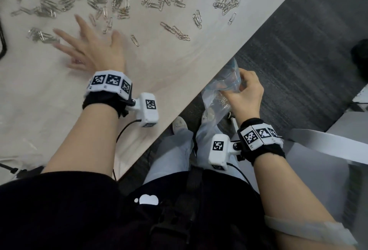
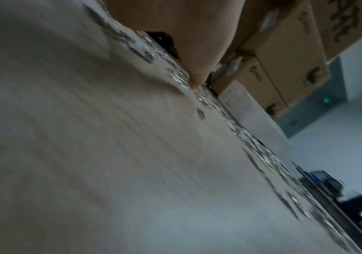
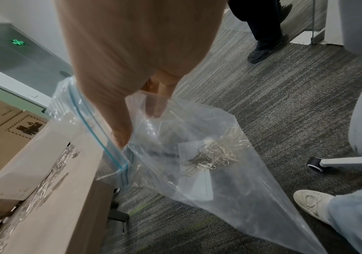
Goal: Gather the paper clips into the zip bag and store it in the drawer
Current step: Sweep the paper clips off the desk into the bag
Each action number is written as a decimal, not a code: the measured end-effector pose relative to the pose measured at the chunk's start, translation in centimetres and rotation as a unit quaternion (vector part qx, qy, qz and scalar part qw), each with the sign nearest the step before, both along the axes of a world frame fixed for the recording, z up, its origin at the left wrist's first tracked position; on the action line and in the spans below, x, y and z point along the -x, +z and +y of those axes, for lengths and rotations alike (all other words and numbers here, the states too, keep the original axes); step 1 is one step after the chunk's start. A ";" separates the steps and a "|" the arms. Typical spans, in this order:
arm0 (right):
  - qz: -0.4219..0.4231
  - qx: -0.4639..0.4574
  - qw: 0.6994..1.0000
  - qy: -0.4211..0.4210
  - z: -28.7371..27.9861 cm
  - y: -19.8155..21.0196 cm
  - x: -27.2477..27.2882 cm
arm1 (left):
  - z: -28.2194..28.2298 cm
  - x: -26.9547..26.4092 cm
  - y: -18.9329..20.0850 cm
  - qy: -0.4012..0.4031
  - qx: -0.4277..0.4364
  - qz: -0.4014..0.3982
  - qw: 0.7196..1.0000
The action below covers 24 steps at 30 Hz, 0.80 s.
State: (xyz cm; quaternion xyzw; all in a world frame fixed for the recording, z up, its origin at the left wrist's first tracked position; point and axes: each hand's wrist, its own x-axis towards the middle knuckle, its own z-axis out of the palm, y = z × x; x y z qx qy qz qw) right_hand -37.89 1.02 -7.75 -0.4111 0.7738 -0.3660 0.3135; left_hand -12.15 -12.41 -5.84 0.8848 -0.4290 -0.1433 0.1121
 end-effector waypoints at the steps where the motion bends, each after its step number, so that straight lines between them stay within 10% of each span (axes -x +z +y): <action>1: 0.003 -0.001 1.000 0.000 0.0 -0.1 0.0 | -0.3 -0.7 -0.1 0.022 -0.021 0.014 0.999; 18: 0.002 -0.007 1.000 -0.011 -1.1 0.4 -0.4 | 0.6 4.8 -2.1 -0.217 0.008 0.090 0.972; 24: -0.002 -0.008 1.000 -0.012 -1.5 0.6 -0.6 | -2.4 1.9 -1.3 -0.135 0.084 0.023 0.987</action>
